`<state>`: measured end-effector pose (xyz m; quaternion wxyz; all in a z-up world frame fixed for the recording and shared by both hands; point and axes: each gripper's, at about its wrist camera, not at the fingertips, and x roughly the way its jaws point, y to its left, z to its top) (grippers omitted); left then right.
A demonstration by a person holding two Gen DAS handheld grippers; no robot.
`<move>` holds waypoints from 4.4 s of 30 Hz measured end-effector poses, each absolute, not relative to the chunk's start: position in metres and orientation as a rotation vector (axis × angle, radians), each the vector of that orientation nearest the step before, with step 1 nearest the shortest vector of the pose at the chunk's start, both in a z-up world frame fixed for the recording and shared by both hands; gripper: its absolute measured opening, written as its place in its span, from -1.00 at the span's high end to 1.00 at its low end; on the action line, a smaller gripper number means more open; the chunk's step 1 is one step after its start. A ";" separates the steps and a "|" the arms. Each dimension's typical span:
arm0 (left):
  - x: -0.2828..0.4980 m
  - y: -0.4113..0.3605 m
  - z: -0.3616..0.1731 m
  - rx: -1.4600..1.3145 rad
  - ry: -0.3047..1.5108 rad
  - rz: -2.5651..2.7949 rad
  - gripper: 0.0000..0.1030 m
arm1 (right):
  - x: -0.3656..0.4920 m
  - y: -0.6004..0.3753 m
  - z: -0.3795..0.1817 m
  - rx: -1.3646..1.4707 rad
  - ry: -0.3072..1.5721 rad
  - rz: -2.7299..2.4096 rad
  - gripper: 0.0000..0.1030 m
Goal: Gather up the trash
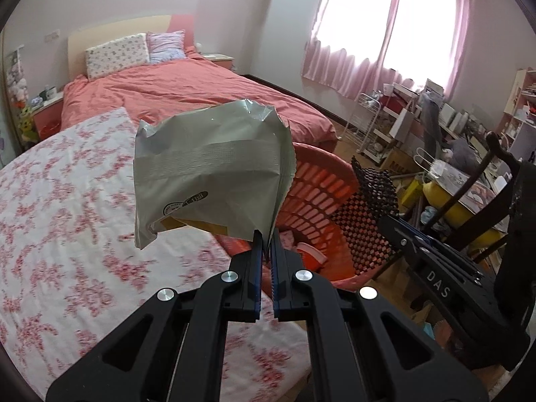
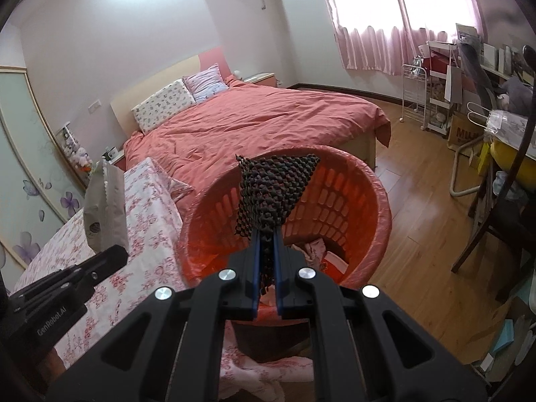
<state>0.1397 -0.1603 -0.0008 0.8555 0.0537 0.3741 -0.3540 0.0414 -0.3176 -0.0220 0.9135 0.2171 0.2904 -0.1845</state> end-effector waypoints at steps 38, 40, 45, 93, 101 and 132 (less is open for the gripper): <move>0.153 -0.184 -0.023 0.129 0.887 -0.733 0.29 | 0.039 -0.368 -0.035 0.505 0.585 -0.442 0.33; 0.151 -0.176 -0.019 0.130 0.871 -0.714 0.24 | 0.035 -0.361 -0.028 0.487 0.572 -0.438 0.25; 0.142 -0.137 0.001 0.107 0.814 -0.650 0.08 | 0.023 -0.344 -0.007 0.435 0.534 -0.421 -0.11; -0.016 0.062 0.018 -0.001 0.540 -0.105 -0.95 | -0.105 -0.132 0.016 0.074 0.433 -0.496 -0.91; -0.016 0.059 0.013 -0.005 0.565 -0.111 -0.95 | -0.103 -0.134 0.010 0.081 0.457 -0.499 -0.91; -0.018 0.056 0.020 -0.001 0.530 -0.080 -0.95 | -0.096 -0.135 0.007 0.077 0.471 -0.491 -0.91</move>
